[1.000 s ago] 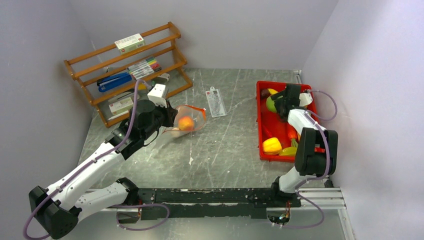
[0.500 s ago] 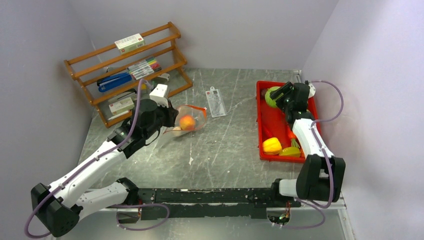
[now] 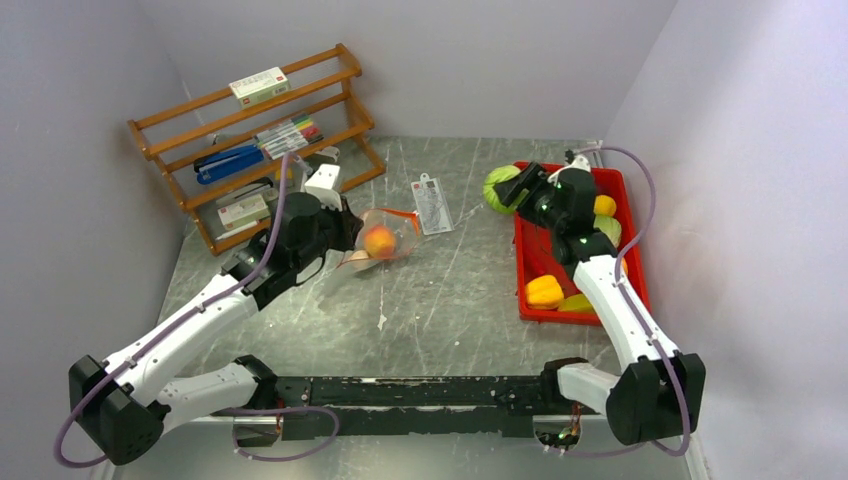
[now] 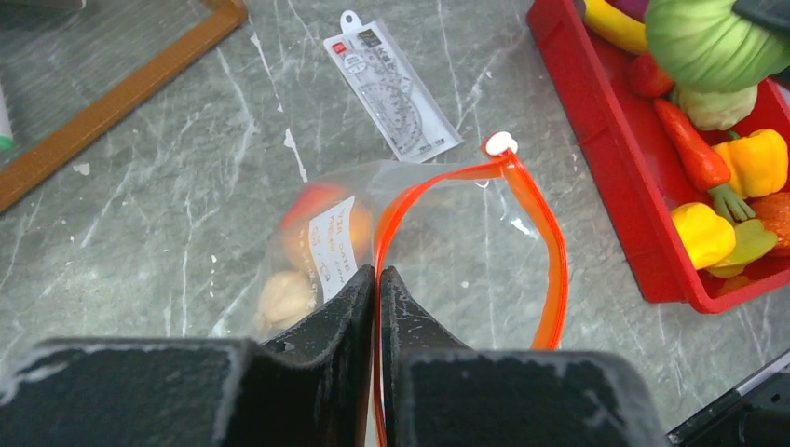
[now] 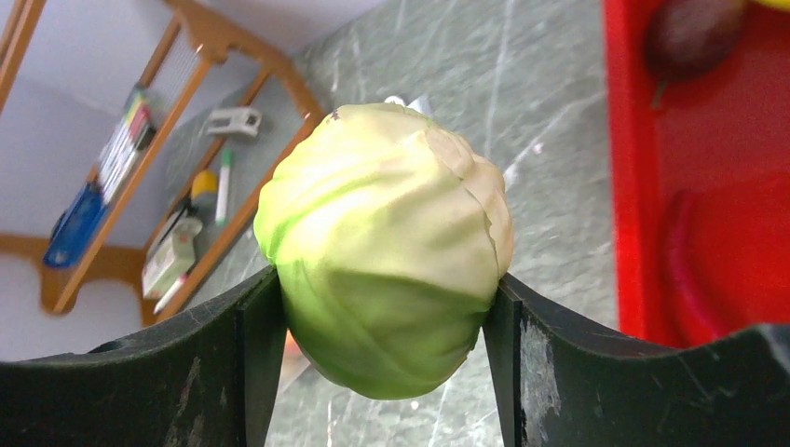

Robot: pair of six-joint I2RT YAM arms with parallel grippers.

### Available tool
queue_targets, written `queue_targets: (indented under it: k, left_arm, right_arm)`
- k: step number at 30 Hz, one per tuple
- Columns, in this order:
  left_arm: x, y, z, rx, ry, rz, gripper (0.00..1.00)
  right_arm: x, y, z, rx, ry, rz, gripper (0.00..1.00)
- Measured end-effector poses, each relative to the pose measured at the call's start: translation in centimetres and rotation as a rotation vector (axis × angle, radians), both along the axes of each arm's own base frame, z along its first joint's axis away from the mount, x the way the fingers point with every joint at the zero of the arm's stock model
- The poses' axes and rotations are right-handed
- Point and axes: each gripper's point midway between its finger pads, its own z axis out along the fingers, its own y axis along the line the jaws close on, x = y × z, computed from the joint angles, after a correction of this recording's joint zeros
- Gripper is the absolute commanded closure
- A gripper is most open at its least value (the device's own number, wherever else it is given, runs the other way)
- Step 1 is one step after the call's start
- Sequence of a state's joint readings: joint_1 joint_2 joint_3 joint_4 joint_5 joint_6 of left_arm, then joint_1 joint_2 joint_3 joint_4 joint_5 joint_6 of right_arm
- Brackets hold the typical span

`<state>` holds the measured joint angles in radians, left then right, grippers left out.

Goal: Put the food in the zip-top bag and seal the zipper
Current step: Pick up the fake vegetable from the bin, then place the fake vegetable in the zipper food storage bag.

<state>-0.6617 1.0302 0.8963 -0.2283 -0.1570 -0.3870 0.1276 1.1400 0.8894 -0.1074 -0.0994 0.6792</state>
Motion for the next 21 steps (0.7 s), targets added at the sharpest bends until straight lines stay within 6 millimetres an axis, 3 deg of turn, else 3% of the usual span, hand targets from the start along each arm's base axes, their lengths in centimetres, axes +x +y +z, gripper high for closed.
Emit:
queue_targets:
  k: [7, 13, 21]
  left_arm:
    - [0.4, -0.4, 0.1, -0.009, 0.005, 0.003, 0.93]
    - [0.6, -0.6, -0.3, -0.010, 0.016, 0.004, 0.93]
    - [0.6, -0.8, -0.1, -0.027, 0.018, 0.006, 0.93]
  right_arm:
    - [-2.1, 5.6, 1.4, 0.022, -0.027, 0.182, 0.33]
    - [-4.9, 11.9, 3.7, 0.063, -0.097, 0.414, 0.34]
    - [-8.6, 18.9, 6.4, 0.070, -0.193, 0.663, 0.34]
